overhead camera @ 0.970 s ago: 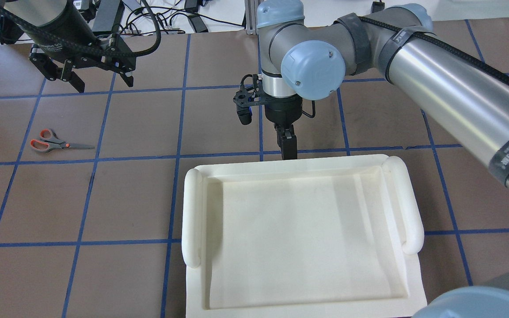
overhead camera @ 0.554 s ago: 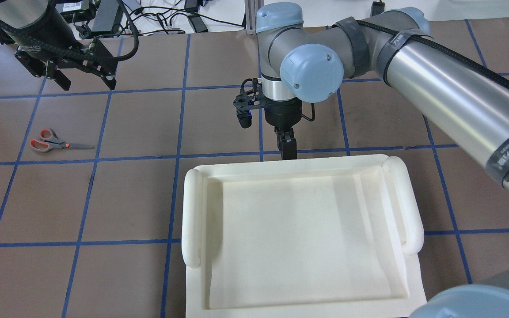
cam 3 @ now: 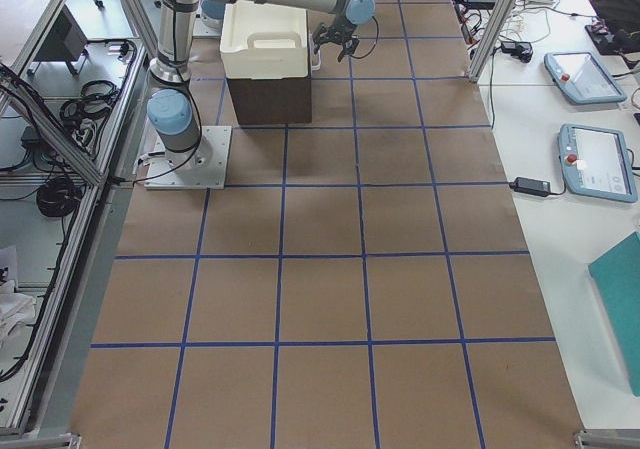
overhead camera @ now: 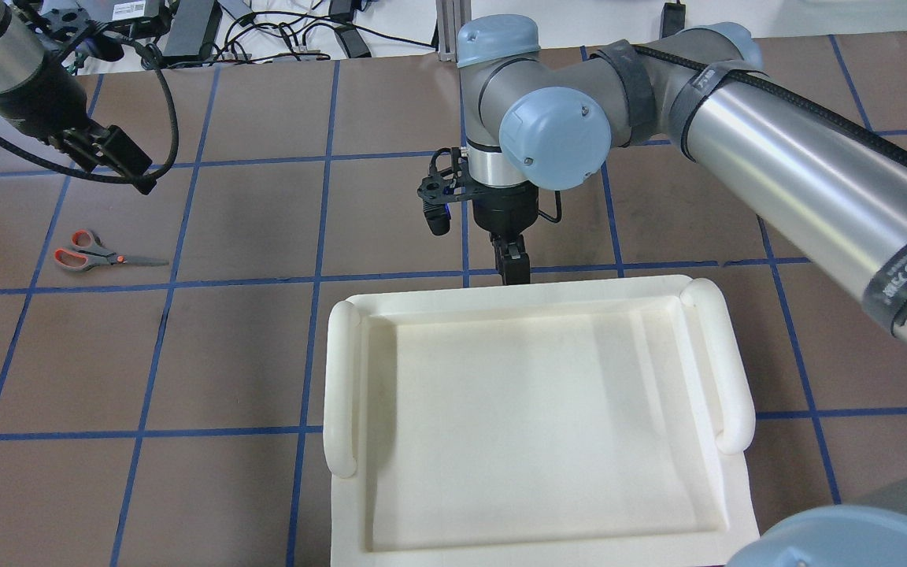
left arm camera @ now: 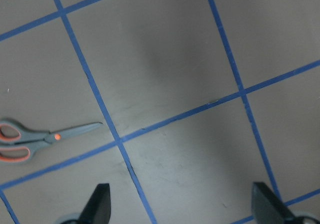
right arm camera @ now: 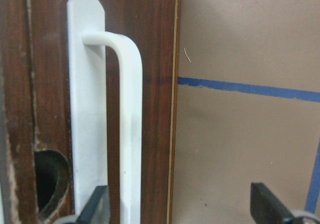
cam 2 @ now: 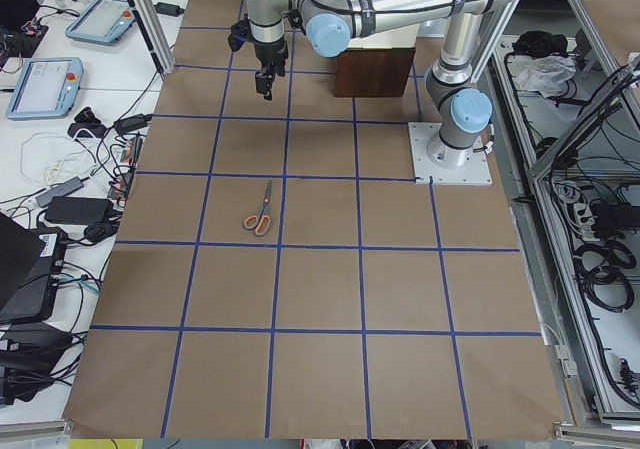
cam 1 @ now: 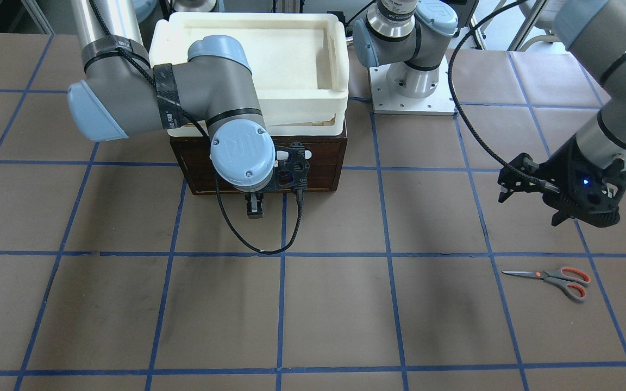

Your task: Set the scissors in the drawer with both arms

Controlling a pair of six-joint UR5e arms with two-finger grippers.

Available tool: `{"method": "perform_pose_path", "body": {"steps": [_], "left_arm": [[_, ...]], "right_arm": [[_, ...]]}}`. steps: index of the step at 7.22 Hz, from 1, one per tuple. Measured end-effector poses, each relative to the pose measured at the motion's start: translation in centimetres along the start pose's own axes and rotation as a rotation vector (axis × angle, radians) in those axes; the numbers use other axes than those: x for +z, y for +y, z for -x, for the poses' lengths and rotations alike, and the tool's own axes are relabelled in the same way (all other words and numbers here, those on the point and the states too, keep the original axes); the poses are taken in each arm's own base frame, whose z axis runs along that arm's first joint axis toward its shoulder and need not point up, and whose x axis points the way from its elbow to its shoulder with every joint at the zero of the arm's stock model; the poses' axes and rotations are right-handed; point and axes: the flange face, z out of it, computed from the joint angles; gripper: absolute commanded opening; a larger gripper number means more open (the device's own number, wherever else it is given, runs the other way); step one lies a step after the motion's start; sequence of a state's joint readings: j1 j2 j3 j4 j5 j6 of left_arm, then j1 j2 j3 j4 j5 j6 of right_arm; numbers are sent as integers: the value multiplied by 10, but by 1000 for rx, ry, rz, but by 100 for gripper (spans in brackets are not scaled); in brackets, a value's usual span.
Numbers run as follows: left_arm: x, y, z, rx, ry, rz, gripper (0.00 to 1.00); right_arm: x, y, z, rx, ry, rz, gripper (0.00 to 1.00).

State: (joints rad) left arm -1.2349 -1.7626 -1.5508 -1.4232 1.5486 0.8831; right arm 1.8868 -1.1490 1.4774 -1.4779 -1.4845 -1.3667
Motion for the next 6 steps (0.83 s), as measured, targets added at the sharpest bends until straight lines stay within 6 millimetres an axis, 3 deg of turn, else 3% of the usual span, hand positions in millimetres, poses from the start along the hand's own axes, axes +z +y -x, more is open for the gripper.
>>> {"method": "perform_pose_path", "body": {"steps": [3,6], "left_arm": [[55,32,79,476,42,16,100],[122,37,124,952,13,44,100]], "right_arm": [[4,0,-2,2,-7,2,100],[1,-2,0,8,-5,-12,100]]}}
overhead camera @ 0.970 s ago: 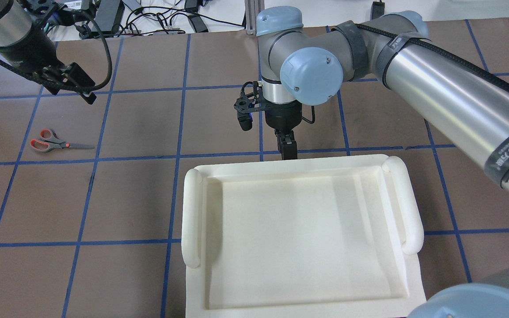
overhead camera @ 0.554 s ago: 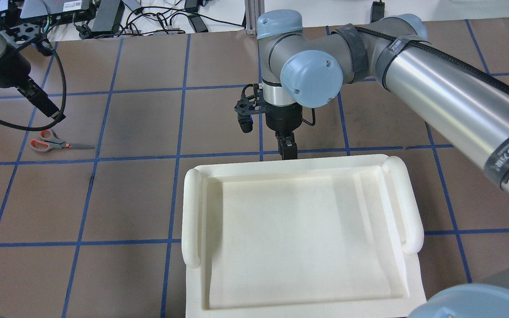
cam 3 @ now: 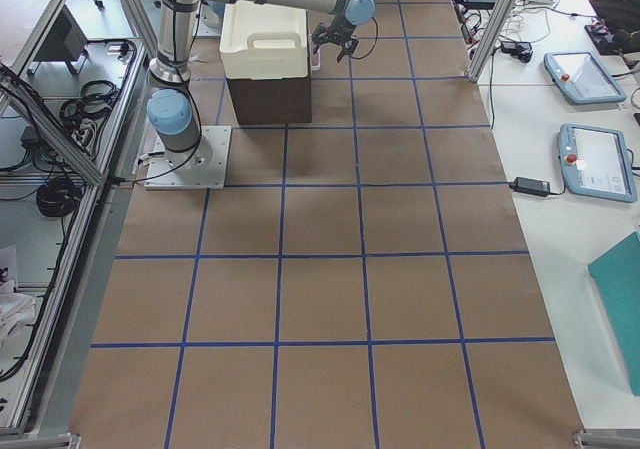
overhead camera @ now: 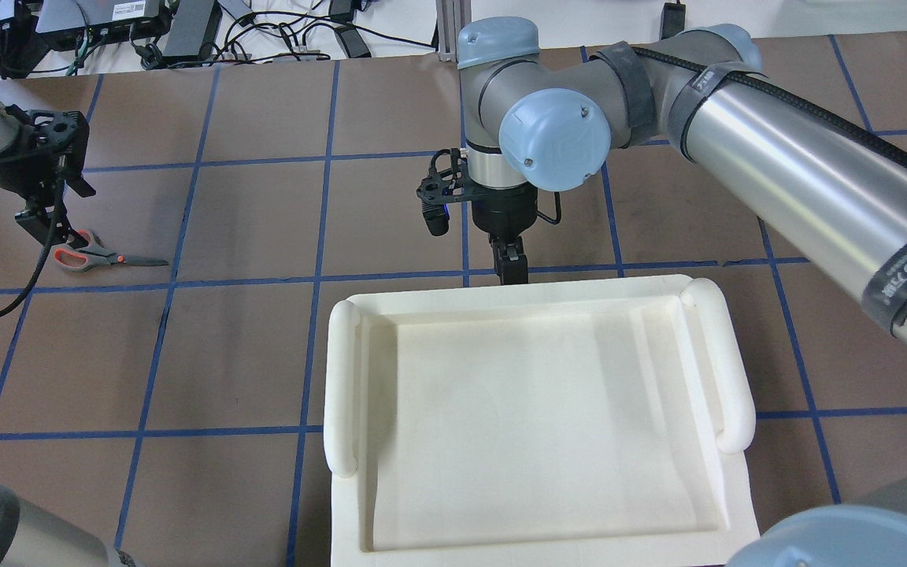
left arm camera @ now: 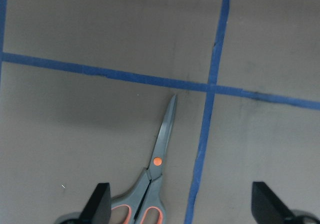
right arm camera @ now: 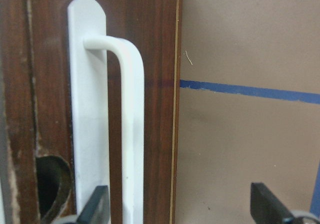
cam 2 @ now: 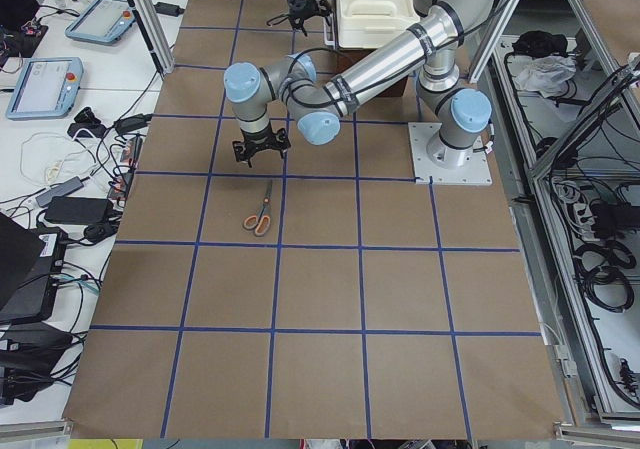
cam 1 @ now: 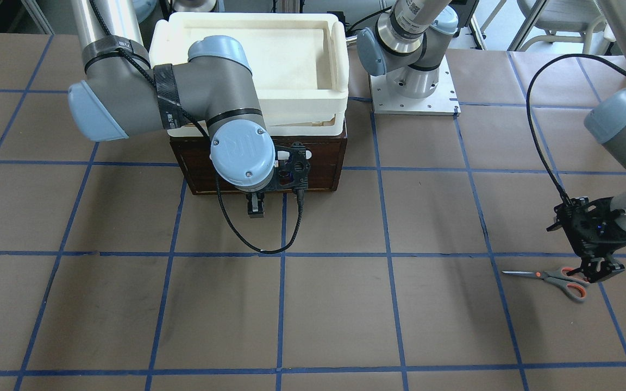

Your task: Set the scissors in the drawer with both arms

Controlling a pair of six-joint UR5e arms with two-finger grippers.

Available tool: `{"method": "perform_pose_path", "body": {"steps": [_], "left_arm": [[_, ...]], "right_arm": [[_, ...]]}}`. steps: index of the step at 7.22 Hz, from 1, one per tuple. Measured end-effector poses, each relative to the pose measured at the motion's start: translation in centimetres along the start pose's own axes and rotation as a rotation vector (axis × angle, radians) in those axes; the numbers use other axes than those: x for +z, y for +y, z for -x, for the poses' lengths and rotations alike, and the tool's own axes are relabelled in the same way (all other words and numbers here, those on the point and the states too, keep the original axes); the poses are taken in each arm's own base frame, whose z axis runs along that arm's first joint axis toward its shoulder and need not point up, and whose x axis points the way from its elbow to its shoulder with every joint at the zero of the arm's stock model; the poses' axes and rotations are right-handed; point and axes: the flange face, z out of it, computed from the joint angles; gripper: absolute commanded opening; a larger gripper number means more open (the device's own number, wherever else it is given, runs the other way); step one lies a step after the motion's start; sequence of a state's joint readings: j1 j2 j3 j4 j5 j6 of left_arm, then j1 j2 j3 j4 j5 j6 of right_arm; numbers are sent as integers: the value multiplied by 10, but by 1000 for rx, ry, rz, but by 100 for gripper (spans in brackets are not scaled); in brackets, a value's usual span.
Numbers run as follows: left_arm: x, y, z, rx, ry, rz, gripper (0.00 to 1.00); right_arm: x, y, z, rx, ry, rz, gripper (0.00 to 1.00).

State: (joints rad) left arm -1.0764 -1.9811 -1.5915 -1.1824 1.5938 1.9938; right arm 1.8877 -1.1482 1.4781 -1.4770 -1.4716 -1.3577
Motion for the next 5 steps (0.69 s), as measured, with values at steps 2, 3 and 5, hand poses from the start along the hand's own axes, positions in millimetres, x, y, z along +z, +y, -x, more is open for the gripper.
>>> {"method": "perform_pose_path", "body": {"steps": [2,3,5], "left_arm": [[32,31,7,195,-1,10,100],[47,43,10,249,-3,18,100],[73,53,14,286,17,29,98]], "right_arm": [[5,0,-1,1,-9,0,100],[8,0,-1,-1,-12,1,100],[8,-1,-5,-9,17,-5,100]]}}
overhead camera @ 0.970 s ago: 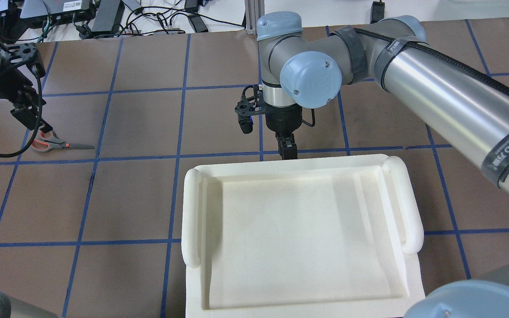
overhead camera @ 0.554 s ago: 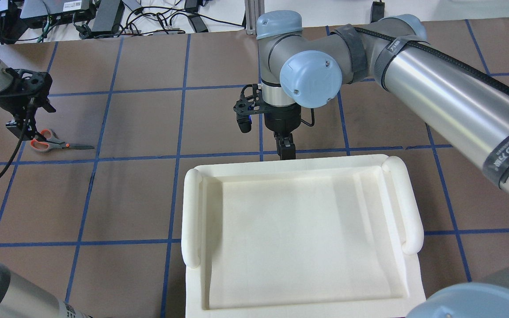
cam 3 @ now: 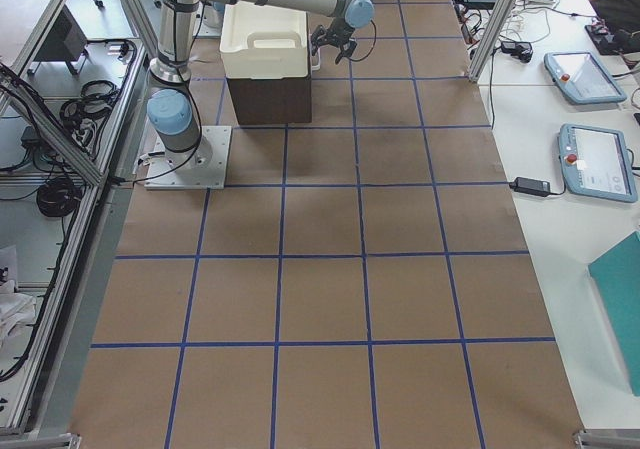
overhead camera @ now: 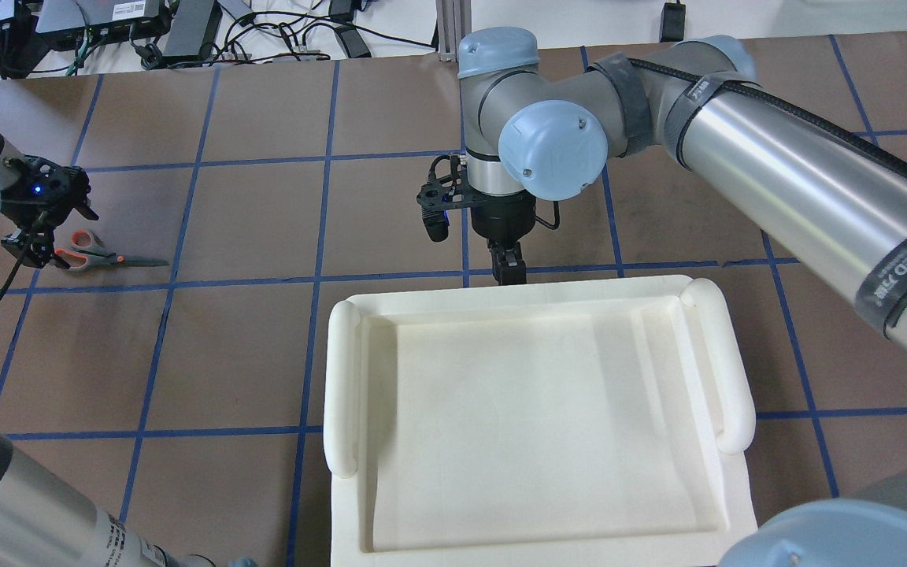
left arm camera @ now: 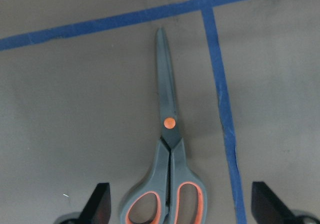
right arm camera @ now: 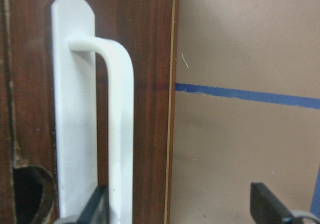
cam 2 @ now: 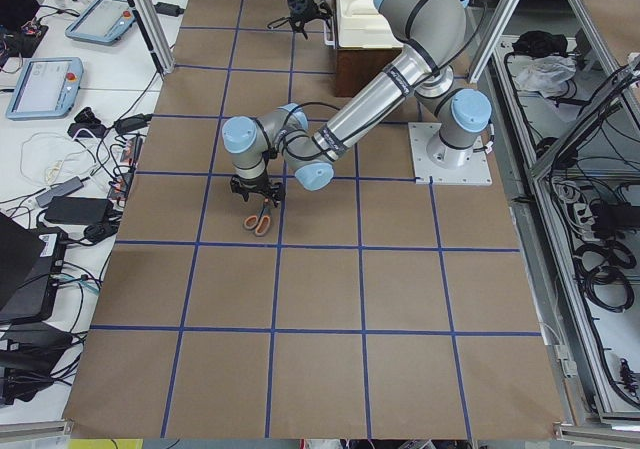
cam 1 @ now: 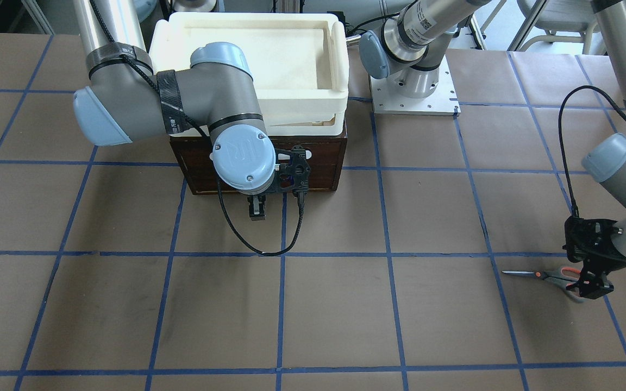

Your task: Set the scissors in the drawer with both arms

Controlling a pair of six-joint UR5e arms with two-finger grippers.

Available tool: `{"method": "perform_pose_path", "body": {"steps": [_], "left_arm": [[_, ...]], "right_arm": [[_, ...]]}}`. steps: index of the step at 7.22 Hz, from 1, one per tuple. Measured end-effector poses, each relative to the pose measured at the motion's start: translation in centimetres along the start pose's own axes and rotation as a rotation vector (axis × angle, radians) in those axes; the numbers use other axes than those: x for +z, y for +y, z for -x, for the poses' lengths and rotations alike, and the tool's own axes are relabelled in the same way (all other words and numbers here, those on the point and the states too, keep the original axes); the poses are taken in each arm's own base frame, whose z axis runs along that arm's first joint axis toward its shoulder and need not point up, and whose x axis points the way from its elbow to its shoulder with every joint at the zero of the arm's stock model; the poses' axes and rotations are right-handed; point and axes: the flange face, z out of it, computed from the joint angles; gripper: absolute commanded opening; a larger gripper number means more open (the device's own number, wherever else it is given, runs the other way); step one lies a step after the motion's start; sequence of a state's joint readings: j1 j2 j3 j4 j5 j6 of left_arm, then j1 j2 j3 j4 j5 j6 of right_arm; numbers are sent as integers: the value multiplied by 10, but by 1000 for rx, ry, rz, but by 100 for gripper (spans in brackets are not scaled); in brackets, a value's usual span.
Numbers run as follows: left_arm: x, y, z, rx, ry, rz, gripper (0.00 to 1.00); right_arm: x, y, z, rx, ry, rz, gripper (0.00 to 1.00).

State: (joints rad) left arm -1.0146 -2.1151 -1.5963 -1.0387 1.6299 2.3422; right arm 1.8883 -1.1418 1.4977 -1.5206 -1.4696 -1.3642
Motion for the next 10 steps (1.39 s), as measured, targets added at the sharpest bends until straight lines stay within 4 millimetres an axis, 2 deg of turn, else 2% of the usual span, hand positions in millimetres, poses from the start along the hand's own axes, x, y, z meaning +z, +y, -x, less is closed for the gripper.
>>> {"method": "perform_pose_path", "body": {"steps": [2,4,10], "left_arm": [[20,-1,-2,6,23,-16,99],[30,-3,-5,3,6,3,95],[38,-9,-12,-47,-57,61,98]], "right_arm": [[-1,-1,-2,-3,20,-4,100],[-2,-1,-6,-10,39,-7,100],[-17,-3,-14,-23,132,-20,100]]}}
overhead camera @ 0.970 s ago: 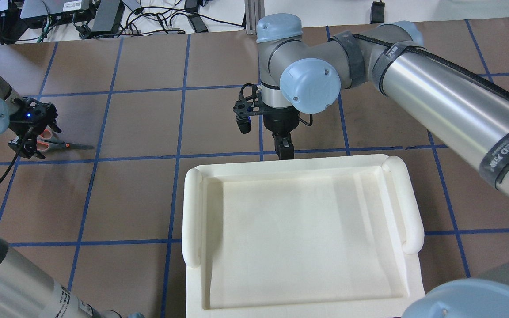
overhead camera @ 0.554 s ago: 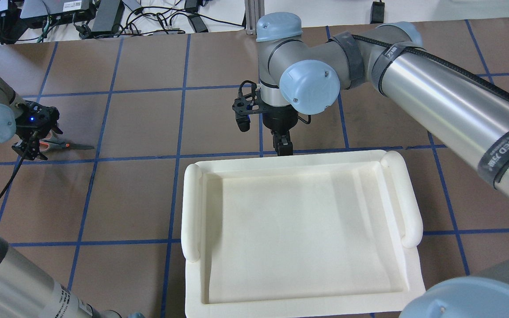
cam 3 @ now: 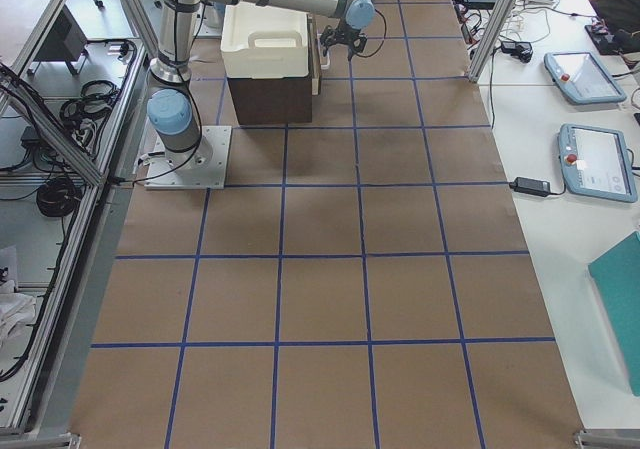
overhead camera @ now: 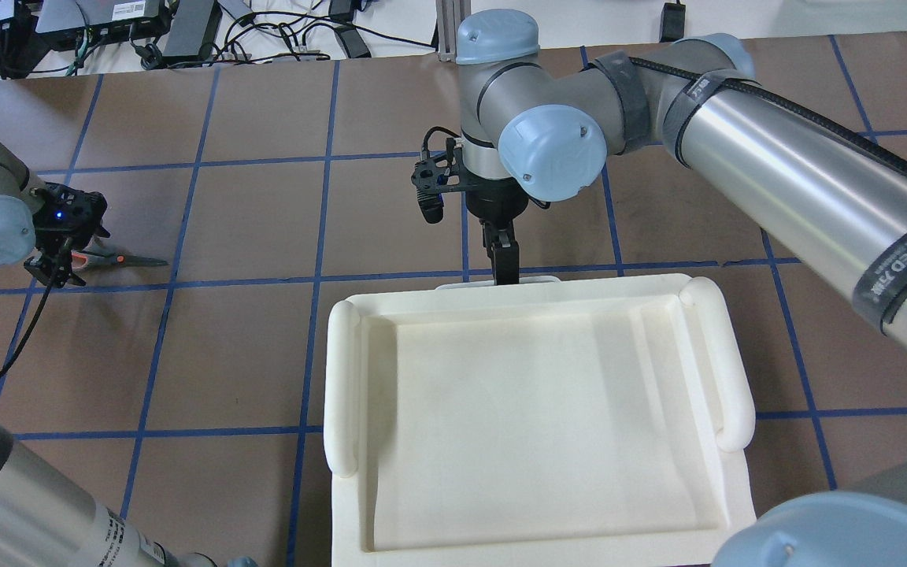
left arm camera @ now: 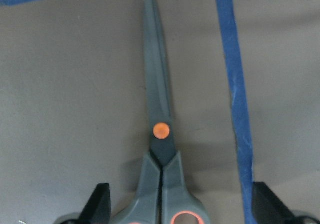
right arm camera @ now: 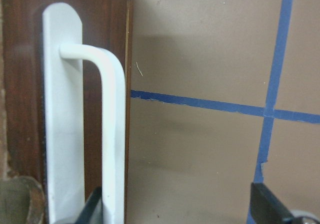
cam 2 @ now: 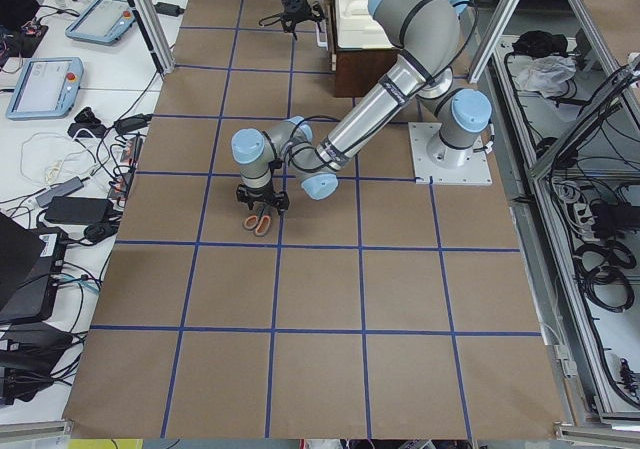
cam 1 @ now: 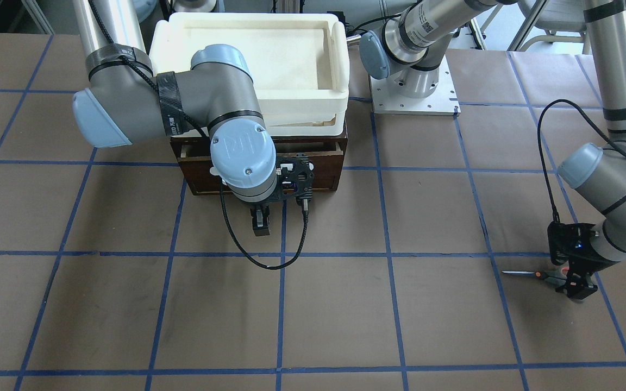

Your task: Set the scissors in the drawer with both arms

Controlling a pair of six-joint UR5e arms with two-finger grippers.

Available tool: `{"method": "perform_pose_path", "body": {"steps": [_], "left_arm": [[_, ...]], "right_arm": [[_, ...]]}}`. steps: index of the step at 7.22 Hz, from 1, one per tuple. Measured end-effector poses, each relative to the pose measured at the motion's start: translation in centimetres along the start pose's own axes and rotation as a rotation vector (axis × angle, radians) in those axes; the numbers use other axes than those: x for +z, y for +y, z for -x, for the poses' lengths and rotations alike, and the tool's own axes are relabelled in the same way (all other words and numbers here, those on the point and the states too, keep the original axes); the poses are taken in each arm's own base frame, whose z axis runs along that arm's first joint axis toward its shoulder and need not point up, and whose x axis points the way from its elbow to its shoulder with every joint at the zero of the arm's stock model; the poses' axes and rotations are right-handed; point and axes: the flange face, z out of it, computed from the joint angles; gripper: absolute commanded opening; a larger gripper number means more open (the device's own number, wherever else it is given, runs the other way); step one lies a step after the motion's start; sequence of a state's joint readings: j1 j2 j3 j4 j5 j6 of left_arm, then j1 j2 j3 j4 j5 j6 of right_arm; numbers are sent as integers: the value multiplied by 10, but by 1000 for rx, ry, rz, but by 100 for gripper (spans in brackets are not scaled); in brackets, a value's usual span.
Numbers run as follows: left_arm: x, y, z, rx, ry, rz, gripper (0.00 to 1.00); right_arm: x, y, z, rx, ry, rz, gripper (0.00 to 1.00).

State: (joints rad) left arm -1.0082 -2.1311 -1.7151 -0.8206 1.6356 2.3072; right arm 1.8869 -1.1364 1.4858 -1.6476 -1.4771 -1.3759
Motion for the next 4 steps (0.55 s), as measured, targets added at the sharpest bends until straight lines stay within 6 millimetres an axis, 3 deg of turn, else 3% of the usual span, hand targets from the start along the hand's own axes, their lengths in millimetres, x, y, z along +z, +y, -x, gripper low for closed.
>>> {"method": "perform_pose_path", "body": {"steps": [1,2,4], "left_arm": [[4,-3,-3,-8,-28,25,96],[7,-5,-5,-8,-42,35,86],[7,-6,-5,-2,-52,41,55]], "right_arm": [[-2,0,-2,-2,15,-1,100],[-3,-1,-3,-4,28,-3,100],[-1,-1,-8,-8,46,-5,100]]}}
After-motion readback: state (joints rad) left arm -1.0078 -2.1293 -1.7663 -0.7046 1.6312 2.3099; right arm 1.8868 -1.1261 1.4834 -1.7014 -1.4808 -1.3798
